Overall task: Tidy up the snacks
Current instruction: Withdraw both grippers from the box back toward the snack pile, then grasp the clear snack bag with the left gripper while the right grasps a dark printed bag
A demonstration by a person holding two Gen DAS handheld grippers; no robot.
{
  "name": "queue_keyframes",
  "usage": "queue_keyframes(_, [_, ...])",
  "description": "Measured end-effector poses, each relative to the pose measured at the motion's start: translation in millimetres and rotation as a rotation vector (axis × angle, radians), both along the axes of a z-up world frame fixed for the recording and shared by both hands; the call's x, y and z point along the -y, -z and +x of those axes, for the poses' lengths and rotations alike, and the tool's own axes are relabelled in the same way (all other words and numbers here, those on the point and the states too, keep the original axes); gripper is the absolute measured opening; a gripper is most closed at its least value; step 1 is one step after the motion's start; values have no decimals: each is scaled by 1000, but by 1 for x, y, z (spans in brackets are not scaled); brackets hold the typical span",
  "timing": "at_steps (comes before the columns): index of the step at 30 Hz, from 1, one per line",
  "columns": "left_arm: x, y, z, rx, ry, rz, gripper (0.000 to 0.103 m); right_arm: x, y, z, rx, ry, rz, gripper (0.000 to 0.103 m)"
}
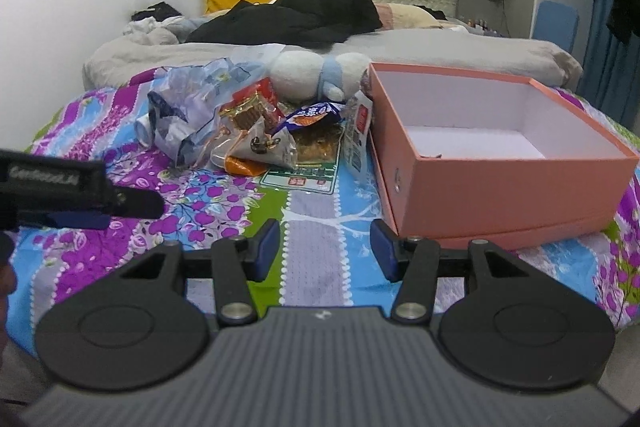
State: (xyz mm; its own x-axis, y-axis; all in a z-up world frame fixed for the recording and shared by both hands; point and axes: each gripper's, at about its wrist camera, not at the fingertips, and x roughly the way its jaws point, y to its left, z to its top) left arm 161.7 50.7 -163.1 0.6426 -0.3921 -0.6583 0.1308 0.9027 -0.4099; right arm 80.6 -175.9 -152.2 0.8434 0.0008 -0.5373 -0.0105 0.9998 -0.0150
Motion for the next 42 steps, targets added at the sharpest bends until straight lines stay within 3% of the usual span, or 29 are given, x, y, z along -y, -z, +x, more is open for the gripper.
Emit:
queue_keyframes(11, [14,20,75,6,6,7,83,-9,-9,66,40,-1,-136,51])
queue_keyframes(19, [35,30,135,39,52,64,83,-3,-15,132,30,-11,-235,51])
queue_keyframes(27, [60,44,182,89,100,161,83,-4,-5,182,-13,-11,-305,41])
queue_keyframes(34, [75,60,208,111,151,233,83,-11,8,209,-36,1,-348,38])
queue_keyframes(42, [84,70,221,131,187,235,82,-11,20,231,-57,4,-364,36])
